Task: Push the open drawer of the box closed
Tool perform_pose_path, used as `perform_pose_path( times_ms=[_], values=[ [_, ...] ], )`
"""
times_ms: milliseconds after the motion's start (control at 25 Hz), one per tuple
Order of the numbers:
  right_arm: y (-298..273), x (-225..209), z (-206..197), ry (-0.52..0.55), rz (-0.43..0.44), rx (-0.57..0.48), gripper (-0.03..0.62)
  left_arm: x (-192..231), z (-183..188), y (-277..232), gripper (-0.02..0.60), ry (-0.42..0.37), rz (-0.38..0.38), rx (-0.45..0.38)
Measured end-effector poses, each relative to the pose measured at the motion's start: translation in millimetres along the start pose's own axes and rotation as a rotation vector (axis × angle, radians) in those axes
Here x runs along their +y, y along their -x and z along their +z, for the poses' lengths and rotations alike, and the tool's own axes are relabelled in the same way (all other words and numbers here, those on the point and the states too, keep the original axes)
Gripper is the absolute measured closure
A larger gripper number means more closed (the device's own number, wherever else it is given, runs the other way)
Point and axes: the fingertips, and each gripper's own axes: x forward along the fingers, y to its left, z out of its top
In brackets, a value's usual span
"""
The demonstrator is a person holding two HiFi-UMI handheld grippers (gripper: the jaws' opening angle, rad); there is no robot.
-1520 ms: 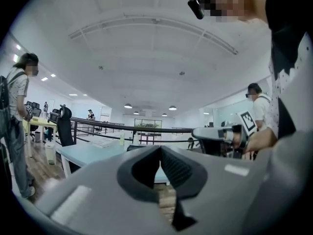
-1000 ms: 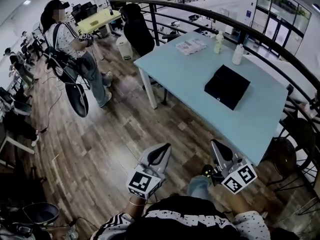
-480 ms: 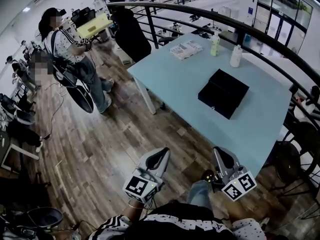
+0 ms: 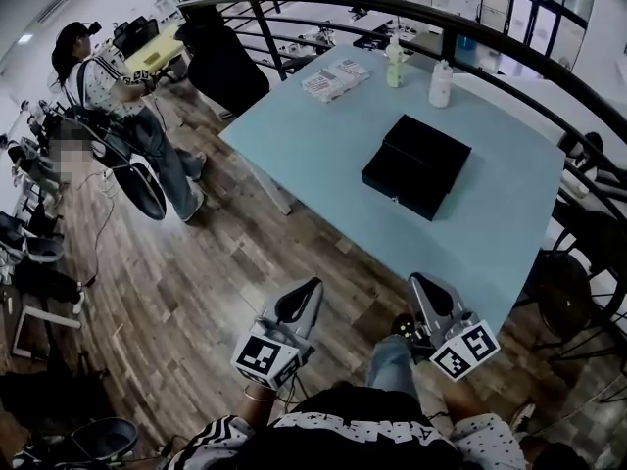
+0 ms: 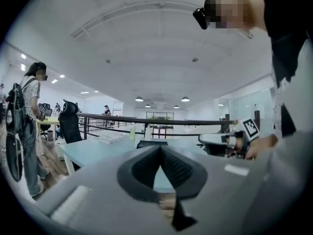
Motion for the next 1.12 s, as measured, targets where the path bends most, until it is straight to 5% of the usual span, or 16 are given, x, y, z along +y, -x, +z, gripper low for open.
perform_pose_path(
  times_ms=[1120],
  values=[
    [-12,-102,60,0.049,-0.056,-0.008,0.591,-17,30,-120,0.581,-0.027,-0.054,0.023]
  ],
)
